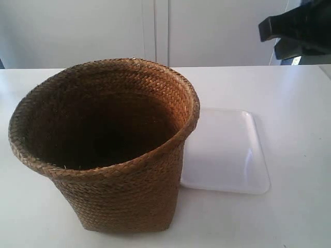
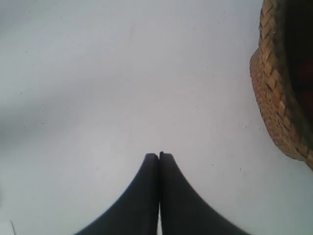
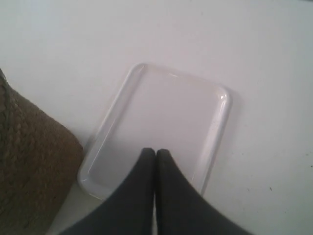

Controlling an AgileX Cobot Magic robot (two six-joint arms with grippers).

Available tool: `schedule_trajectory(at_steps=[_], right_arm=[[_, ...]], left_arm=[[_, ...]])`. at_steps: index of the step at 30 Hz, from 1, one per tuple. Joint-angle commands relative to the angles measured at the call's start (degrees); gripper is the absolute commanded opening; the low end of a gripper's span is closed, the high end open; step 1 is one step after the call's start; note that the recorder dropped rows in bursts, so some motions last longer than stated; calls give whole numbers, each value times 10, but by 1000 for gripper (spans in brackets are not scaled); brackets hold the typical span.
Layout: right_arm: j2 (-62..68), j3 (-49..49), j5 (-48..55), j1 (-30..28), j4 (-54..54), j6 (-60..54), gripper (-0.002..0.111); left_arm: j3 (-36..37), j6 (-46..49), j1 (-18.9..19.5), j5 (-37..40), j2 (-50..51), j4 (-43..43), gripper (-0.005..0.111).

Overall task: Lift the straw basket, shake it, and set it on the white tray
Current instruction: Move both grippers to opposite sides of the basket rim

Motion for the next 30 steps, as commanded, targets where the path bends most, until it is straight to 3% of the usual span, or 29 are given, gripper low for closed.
schedule_trajectory(at_steps=[1, 5, 11, 16, 19, 25, 30], right_arm=[[17, -30, 27, -7, 10, -16, 2], [17, -40, 19, -7, 31, -16, 13], [15, -40, -1, -7, 59, -1, 14], [26, -40, -8, -7, 173, -70, 22], [37, -40, 1, -7, 215, -105, 25], [39, -40, -60, -7, 275, -87, 29], [44, -40, -34, 0, 271, -111, 64]], left_arm=[[-3, 6, 1, -7, 2, -43, 0], [-3, 4, 1, -13, -1, -92, 0], [-3, 12, 1, -45, 2, -100, 0], [-3, 6, 1, -58, 13, -173, 0], [-3, 8, 1, -54, 21, -188, 9], [-3, 21, 1, -49, 39, -202, 43], [-3, 62, 1, -46, 59, -242, 52]])
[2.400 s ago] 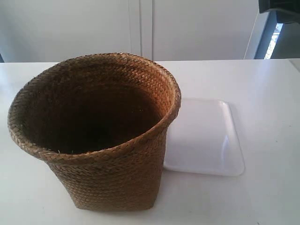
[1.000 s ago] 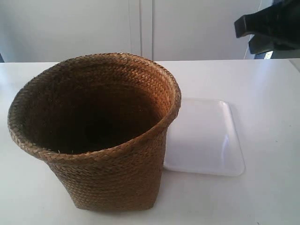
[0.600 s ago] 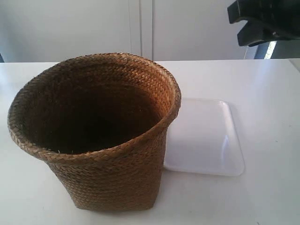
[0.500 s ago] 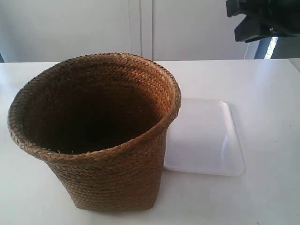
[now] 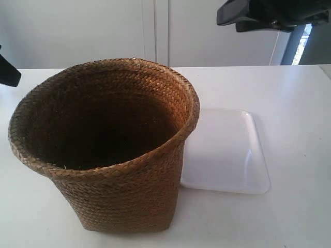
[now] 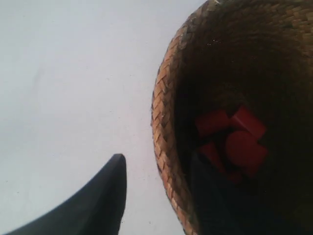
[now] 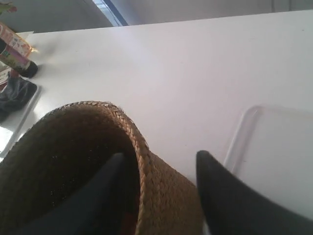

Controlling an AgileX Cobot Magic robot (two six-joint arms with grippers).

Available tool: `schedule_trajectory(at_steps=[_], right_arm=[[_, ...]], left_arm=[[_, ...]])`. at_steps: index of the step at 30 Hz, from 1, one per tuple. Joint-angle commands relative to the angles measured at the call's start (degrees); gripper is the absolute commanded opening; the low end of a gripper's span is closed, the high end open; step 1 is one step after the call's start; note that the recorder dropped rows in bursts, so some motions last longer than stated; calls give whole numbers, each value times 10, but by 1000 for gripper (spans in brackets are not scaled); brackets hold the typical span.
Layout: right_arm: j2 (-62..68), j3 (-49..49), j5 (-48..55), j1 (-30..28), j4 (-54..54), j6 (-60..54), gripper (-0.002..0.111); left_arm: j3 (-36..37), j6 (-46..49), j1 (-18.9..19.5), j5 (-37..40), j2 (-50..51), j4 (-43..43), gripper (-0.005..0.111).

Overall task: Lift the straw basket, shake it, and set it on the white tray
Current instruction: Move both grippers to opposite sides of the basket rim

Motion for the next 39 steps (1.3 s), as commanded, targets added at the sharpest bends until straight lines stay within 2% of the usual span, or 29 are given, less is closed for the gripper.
schedule_trajectory(at_steps=[1, 10, 16, 23, 31, 39], right_arm=[[6, -3, 18, 0, 6, -18, 68], [22, -3, 54, 27, 6, -18, 69], [37, -3, 13, 28, 55, 17, 63], [72, -3, 101, 34, 69, 16, 73], [72, -6, 115, 40, -3, 42, 73], [72, -6, 127, 46, 9, 11, 73]], left_arm=[[-3, 32, 1, 13, 18, -38, 53], [-3, 32, 1, 26, 42, -39, 52], [-3, 32, 1, 38, 43, -39, 52], [-3, 26, 1, 25, 43, -41, 52], [-3, 23, 1, 41, 46, -41, 52], [-3, 21, -23, 54, 61, -36, 52]])
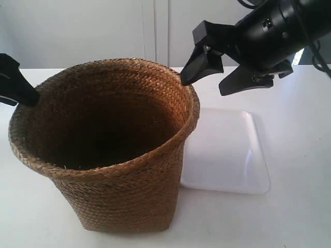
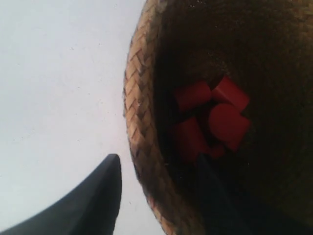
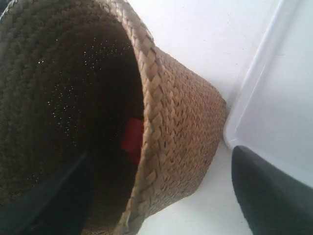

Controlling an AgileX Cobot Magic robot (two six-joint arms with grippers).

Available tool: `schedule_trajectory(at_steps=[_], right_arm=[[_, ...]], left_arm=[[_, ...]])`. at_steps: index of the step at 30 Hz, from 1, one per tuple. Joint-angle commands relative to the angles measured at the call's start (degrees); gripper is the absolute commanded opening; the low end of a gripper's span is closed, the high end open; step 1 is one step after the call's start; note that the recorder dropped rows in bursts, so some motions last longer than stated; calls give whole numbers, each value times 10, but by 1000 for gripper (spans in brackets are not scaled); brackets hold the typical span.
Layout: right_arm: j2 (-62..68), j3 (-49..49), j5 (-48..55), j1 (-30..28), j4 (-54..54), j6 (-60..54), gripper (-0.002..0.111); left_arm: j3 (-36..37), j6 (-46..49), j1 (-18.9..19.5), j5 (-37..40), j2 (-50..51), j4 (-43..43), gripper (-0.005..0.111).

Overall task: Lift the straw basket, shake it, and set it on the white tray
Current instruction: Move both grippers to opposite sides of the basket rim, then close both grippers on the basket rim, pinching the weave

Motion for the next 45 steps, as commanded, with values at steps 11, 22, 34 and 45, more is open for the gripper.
schedule_trajectory(at_steps=[11, 22, 34, 45], right_arm=[[-2, -5, -37, 5, 15, -10, 73], [-2, -47, -37, 60, -143, 72, 73], [46, -47, -39, 124, -239, 125, 78], [50, -46, -35, 124, -256, 131, 78]], left_arm=[[-3, -4, -17, 1, 1, 1, 52], [-3, -4, -17, -6, 1, 1, 52], [-1, -21, -17, -2, 3, 2, 52], [28, -26, -18, -1, 18, 7, 52]])
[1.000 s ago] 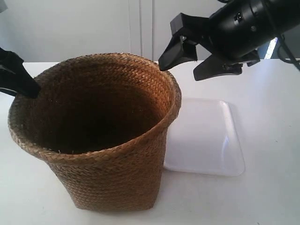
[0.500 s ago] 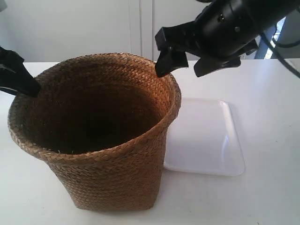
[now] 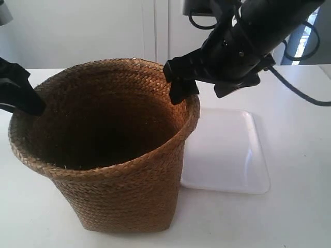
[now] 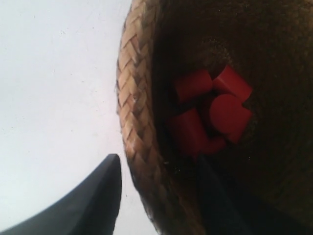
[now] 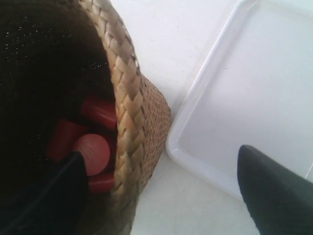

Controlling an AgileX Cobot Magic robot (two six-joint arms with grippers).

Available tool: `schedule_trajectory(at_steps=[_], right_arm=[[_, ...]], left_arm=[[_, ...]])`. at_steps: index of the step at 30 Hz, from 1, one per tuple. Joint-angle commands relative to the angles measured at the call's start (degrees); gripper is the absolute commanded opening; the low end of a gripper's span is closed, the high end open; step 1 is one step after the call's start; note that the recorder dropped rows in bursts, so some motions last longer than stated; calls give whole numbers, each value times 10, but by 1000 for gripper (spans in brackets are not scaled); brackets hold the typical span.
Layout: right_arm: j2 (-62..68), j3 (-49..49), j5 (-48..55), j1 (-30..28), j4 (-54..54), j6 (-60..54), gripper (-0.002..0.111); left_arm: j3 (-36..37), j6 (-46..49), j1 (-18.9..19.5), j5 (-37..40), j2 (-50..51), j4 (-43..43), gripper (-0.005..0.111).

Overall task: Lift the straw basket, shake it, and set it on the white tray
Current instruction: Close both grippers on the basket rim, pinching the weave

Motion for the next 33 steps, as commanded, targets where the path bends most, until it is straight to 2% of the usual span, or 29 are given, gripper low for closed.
schedule_trajectory(at_steps=[1, 7, 30, 32, 33], right_arm=[[-1, -2, -1, 1, -6, 1, 78], [25, -2, 23, 1, -6, 20, 78], [41, -2, -10, 1, 24, 29, 77], [42, -2, -7, 1, 24, 29, 70], [44, -2, 3, 1, 32, 29, 59]], left_arm=[[27, -7, -3, 1, 0, -6, 52], [33, -7, -3, 2, 0, -6, 52], [39, 5, -3, -31, 0, -14, 52], [39, 4, -3, -28, 0, -14, 52], [39, 4, -3, -27, 0, -13, 51]])
